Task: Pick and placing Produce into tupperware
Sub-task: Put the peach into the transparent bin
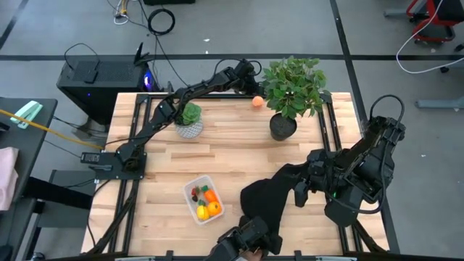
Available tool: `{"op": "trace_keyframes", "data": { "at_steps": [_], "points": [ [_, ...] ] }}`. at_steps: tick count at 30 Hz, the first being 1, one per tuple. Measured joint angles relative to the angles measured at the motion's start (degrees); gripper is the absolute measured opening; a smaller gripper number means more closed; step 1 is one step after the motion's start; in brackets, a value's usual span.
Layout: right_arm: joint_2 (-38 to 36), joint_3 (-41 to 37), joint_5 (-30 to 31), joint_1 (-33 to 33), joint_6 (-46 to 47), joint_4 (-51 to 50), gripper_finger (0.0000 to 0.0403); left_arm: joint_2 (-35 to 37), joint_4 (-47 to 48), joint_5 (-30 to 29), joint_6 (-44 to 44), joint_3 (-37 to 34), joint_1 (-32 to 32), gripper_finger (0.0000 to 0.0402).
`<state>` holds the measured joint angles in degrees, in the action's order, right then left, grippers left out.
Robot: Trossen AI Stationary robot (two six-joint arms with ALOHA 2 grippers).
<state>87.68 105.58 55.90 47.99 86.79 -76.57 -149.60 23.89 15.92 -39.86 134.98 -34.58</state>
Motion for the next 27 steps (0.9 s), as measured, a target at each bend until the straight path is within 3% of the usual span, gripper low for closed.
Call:
{"op": "trace_keyframes", "data": {
  "at_steps": [13, 27],
  "points": [
    [0.0, 0.0, 0.0, 0.0, 0.0, 0.6, 0.0166, 0.0, 4.4, -10.1, -1.1, 0.0, 0.8, 0.0002],
    [0.0, 0.0, 0.0, 0.0, -2.0, 2.3, 0.0138, 0.0, 8.9, -9.5, -0.4, 0.0, 2.2, 0.0001]
  ]
}}
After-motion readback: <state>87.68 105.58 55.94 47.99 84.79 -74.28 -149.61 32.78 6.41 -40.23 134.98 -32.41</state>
